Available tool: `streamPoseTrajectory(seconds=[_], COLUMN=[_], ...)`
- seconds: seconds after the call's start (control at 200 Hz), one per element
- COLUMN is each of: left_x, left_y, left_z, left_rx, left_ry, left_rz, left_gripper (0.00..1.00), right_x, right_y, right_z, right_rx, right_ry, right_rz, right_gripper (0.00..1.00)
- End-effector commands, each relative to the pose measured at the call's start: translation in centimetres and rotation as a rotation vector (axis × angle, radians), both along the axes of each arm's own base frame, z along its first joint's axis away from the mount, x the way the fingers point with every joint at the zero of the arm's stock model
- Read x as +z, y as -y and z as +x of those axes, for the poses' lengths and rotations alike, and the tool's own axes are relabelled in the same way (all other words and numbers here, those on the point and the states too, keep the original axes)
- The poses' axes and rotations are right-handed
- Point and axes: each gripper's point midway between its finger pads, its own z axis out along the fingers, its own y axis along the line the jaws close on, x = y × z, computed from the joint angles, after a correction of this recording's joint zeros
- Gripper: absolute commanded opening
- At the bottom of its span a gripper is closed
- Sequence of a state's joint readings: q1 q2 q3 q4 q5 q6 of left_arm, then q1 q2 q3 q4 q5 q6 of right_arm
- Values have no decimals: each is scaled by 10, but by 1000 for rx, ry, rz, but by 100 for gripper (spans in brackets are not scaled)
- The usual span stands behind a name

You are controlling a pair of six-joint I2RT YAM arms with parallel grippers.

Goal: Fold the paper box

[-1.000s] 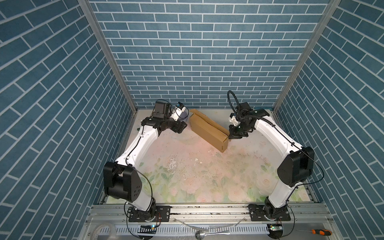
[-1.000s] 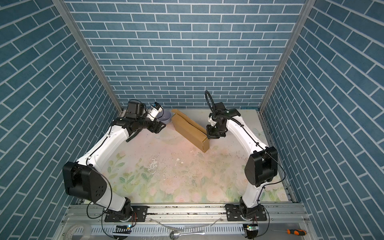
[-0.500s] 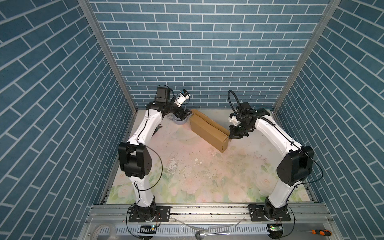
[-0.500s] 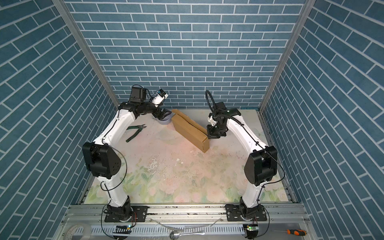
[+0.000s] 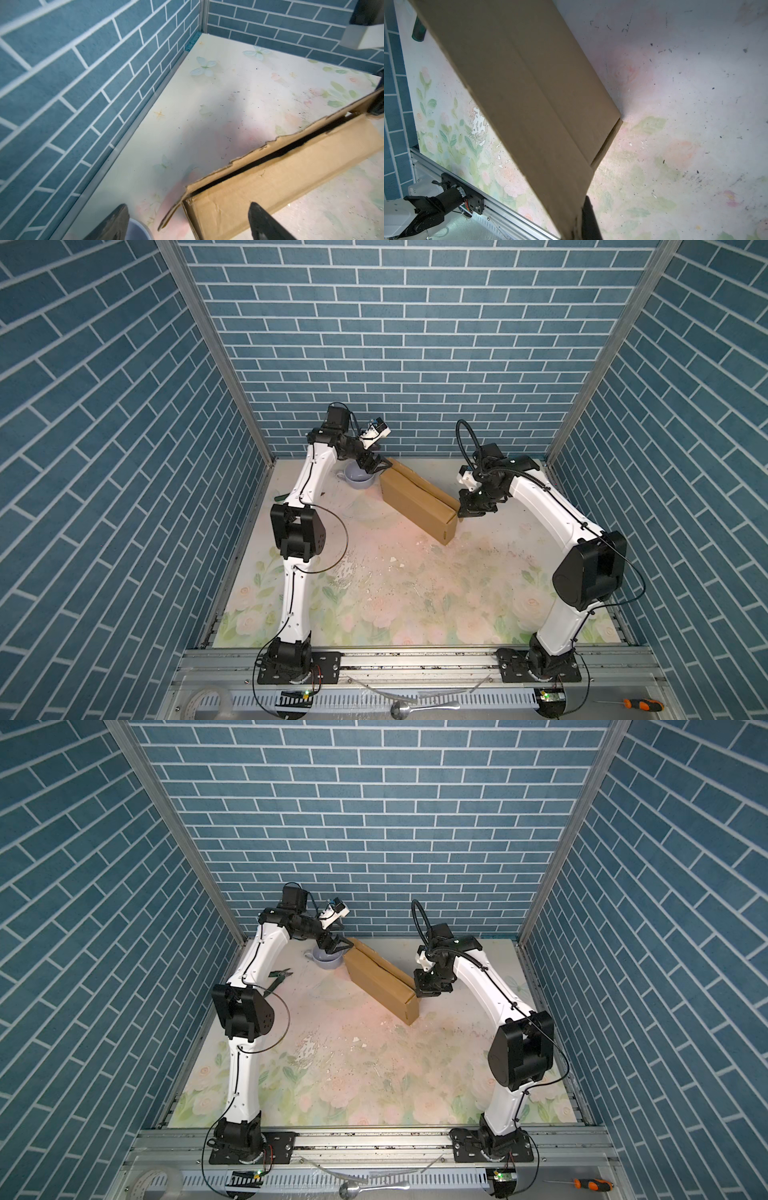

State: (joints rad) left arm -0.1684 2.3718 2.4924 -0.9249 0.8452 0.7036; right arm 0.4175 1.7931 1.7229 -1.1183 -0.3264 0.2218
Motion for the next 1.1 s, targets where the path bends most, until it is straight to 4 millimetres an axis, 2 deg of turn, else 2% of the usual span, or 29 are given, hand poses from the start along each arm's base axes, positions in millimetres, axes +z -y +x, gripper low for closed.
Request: streamPoseTrajectory(seconds=[0.0, 0.16, 0.345, 0.54, 0.665, 0.815, 0.995, 1.095], left_x=[-2, -20, -31, -24, -30, -37, -31, -26], left_y=[8, 7, 4, 6, 9, 11, 18, 18], left_z=[-15, -16, -13, -7, -10, -9, -16, -23], left_rx=[-76, -76, -56, -34, -36, -34, -35, -22], left_ry=[-65, -102, -99, -79, -76, -75, -86, -101], left_rz=[-66, -48, -2, -10, 27, 49, 46, 43], left_gripper=[88, 83, 67, 43, 41, 32, 13, 7], right_x=[-11, -12, -12, -12, -10, -10, -6, -2], right_y=[4, 5, 3, 2, 2, 1, -1, -3], right_z=[-1, -1, 1, 1, 3, 2, 1, 2], right_rx=[32, 32, 30, 30, 29, 30, 17, 12], right_ry=[-30, -31, -30, -31, -24, -27, -31, -28], right_rz=[-40, -41, -35, -33, -27, -27, -5, 9], right_gripper=[0, 0, 0, 0, 0, 0, 0, 0])
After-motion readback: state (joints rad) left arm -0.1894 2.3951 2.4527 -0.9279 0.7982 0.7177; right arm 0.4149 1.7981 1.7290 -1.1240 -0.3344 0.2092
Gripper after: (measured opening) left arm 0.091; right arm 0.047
